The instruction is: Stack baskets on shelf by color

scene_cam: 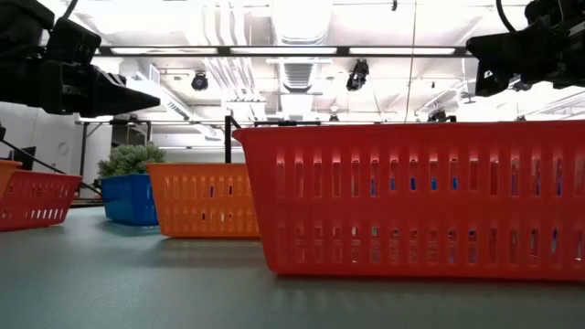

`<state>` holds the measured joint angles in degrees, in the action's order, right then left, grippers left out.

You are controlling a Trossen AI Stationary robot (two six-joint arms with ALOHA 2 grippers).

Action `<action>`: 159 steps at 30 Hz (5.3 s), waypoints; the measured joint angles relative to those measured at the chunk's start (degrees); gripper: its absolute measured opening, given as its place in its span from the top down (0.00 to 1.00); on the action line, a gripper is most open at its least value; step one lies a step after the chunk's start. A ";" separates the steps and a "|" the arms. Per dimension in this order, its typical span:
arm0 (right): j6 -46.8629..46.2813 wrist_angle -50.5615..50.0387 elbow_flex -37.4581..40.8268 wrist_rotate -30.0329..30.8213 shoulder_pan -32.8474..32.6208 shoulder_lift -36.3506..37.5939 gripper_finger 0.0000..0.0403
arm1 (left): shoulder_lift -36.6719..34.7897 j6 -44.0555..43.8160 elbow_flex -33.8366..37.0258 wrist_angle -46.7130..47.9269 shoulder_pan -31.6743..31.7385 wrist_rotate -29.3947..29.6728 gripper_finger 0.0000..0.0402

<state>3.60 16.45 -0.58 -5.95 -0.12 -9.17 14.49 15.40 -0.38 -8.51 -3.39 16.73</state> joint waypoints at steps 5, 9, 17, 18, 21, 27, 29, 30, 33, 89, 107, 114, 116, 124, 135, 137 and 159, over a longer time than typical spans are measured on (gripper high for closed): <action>0.00 0.01 0.00 0.00 0.01 0.00 0.98 | 0.02 0.00 0.00 0.00 0.02 0.00 1.00; 0.00 0.03 0.00 0.01 0.02 -0.02 0.98 | 0.03 0.00 0.00 -0.71 -0.01 0.81 1.00; -24.06 0.10 0.00 0.18 -0.11 0.00 0.98 | -0.03 -38.91 -0.10 -14.26 -0.04 -5.19 1.00; -24.28 0.10 0.00 0.78 -0.11 0.00 0.98 | -0.06 -39.89 -0.18 -16.57 -0.01 -3.50 1.00; -21.91 0.10 0.00 1.63 -0.11 -0.01 0.98 | -0.21 -38.51 -0.28 -22.48 0.02 2.30 1.00; -19.51 0.19 0.00 1.59 -0.11 0.00 0.98 | 2.11 -32.62 -0.32 -39.16 0.02 0.98 1.00; -19.47 0.63 0.00 1.61 -0.11 0.00 0.98 | 3.91 -32.83 -1.24 -42.63 0.02 -1.48 1.00; -19.47 0.85 0.00 1.62 -0.11 0.00 0.98 | 4.99 -33.04 -2.04 -43.90 -0.01 -2.01 1.00; -18.37 2.02 0.00 3.19 -0.11 0.00 0.98 | 8.83 -33.07 -5.15 -44.22 -0.01 -2.78 1.00; 9.05 22.38 0.00 12.00 -0.11 -2.97 0.98 | 86.94 -39.01 -91.32 32.23 -17.94 -15.11 1.00; 2.67 15.36 0.00 12.00 -0.11 -2.99 0.98 | 104.06 -35.36 -103.25 39.31 -19.08 -21.19 0.98; -0.07 13.20 0.00 11.91 -0.13 -3.13 0.98 | 105.45 -28.56 -100.66 40.34 -20.68 -22.88 0.76; -0.17 13.27 0.00 11.73 -0.13 -3.27 0.98 | 105.39 -25.99 -100.22 44.40 -21.45 -22.88 0.68; 0.43 13.40 0.00 11.58 -0.13 -3.28 0.98 | 105.43 -22.26 -99.65 49.18 -23.24 -21.40 0.55; 0.80 13.35 -0.01 11.60 -0.13 -3.28 0.98 | 105.41 -23.74 -95.59 41.02 -23.26 -21.05 0.55; 0.90 13.35 0.00 11.60 -0.13 -3.28 0.98 | 105.41 -24.06 -95.25 40.92 -23.26 -21.16 0.55; 0.90 13.31 -0.02 11.63 -0.13 -3.30 0.98 | 105.39 -28.61 -93.56 37.91 -23.45 -21.21 0.99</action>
<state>4.49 29.76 -0.60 5.67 -0.25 -12.47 119.87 -13.21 -93.95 29.40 -26.84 -4.48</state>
